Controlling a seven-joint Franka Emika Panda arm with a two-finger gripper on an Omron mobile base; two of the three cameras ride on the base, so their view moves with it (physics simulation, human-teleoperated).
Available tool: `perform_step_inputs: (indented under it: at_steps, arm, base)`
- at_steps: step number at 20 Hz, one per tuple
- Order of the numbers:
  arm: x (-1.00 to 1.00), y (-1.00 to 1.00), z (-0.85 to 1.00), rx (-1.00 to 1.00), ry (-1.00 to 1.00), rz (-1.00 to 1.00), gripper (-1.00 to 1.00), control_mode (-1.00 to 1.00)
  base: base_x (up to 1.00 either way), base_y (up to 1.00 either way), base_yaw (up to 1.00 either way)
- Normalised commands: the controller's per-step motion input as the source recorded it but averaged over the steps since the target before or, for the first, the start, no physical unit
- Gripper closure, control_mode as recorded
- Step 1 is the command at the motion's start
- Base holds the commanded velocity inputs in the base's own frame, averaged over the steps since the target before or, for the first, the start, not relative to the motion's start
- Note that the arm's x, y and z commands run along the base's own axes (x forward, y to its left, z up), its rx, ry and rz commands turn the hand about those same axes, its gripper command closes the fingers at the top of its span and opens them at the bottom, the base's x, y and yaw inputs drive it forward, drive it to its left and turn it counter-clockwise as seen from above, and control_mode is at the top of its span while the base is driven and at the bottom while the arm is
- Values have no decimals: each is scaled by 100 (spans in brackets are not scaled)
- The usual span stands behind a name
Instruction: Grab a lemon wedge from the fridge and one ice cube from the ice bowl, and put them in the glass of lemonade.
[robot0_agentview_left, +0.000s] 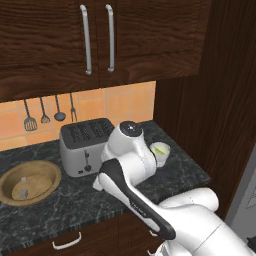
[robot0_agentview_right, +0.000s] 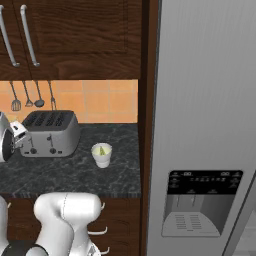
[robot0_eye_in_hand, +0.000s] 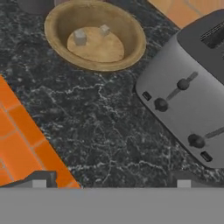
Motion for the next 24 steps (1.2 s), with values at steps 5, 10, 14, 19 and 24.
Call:
perform_step_inputs:
  at_steps: [5,10,14,19,24]
  arm:
    - [12,68,-6,0,2,0,-100,-100]
    - [23,58,-3,0,13,0,-100,-100]
    - [3,24,-16,0,9,0,-100,-100]
    - [0,41,-36,0,9,0,-100,-100]
    - [0,69,-12,0,8,0,-100,-100]
  base:
    - [0,0,0]
    - [0,0,0]
    - [0,0,0]
    - [0,0,0]
    - [0,0,0]
